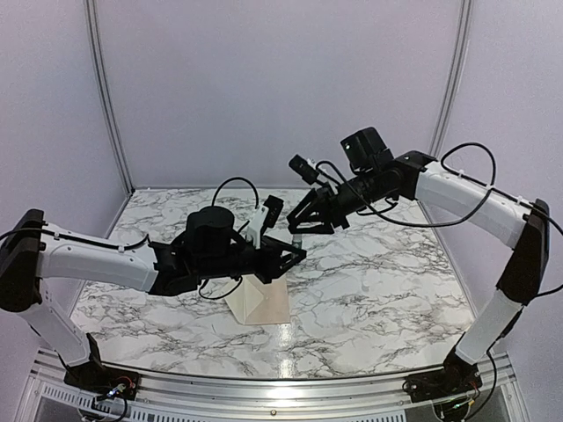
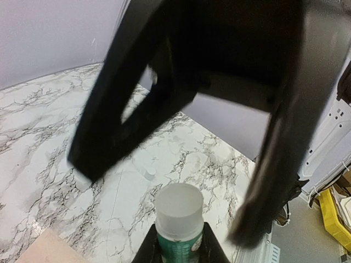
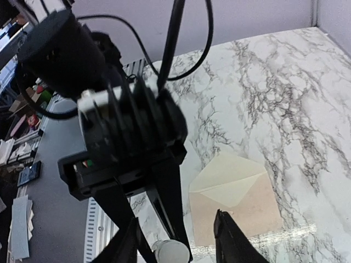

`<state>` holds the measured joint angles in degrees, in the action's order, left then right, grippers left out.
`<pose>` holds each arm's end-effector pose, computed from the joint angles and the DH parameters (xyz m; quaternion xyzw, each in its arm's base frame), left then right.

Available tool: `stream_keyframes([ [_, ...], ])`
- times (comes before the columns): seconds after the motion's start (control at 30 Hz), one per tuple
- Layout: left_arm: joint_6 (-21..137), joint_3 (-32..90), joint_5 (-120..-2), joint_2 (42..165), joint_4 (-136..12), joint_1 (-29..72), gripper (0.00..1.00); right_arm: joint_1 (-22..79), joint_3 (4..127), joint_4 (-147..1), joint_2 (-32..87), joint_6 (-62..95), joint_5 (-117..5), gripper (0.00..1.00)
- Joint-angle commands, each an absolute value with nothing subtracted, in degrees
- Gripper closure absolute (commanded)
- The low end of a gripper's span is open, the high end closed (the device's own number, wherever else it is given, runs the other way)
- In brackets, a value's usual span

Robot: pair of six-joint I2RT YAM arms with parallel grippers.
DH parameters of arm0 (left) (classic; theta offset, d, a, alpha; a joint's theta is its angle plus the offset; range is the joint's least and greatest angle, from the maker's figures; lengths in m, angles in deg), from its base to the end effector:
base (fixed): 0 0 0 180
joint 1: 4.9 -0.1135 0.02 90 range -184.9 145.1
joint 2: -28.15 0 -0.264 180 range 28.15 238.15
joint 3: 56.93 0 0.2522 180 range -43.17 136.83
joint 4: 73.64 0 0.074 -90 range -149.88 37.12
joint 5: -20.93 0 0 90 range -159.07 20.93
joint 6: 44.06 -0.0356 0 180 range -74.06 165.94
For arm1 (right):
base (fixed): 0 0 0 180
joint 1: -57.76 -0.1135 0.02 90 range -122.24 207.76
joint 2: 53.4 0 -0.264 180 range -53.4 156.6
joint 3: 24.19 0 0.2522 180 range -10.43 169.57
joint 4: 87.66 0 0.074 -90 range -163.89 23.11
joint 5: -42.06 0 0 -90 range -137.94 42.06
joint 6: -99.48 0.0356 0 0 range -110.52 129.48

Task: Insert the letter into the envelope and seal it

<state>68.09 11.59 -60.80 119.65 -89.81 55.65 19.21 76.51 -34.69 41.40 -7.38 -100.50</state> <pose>0.1763 -0.3226 0.2660 0.2905 0.6887 -0.4779 0.4614 0.2624 0.2453 0.3325 -0.5314 0.6635 0.4664 0.2447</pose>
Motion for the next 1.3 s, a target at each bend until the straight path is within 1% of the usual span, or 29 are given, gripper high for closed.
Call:
stream_keyframes([
  [0.0,69.74,13.42,-65.46,115.88,-89.38,55.04,0.96,26.15,83.66,-35.23,35.63,-6.5,-93.72,0.5],
  [0.1,70.32,12.15,-74.1,111.66,-91.77,55.04,0.96,30.21,80.21,-39.81,30.26,-3.57,-83.85,0.45],
  [0.2,70.88,10.4,-81.95,109.16,-98.31,55.04,0.99,29.1,74.26,-43.22,27.18,-6.18,-76.66,0.45],
  [0.3,70.78,9.64,-88.43,109.31,-106.78,55.04,1.0,25.82,72.15,-42.97,28.05,-8.06,-72.56,0.49],
  [0.37,69.83,9.54,-90.23,110.74,-112.23,55.04,1.0,22.43,71.07,-42.35,28.89,-9.92,-70.7,0.52],
  [0.47,68.6,11.15,-90.0,114.36,-117.88,54.95,1.0,18.59,69.4,-45.6,28.95,-10.77,-68.36,0.52],
  [0.7,71.88,14.66,-85.69,121.33,-123.33,54.87,1.0,12.29,74.17,-46.26,32.92,-12.44,-63.18,0.49],
  [0.97,74.33,14.95,-84.82,123.96,-125.66,54.86,1.0,10.66,74.91,-46.68,33.33,-10.87,-60.63,0.48],
  [1.27,76.02,15.97,-82.97,125.7,-125.88,54.69,1.0,10.56,75.57,-46.74,33.34,-11.01,-62.62,0.47],
])
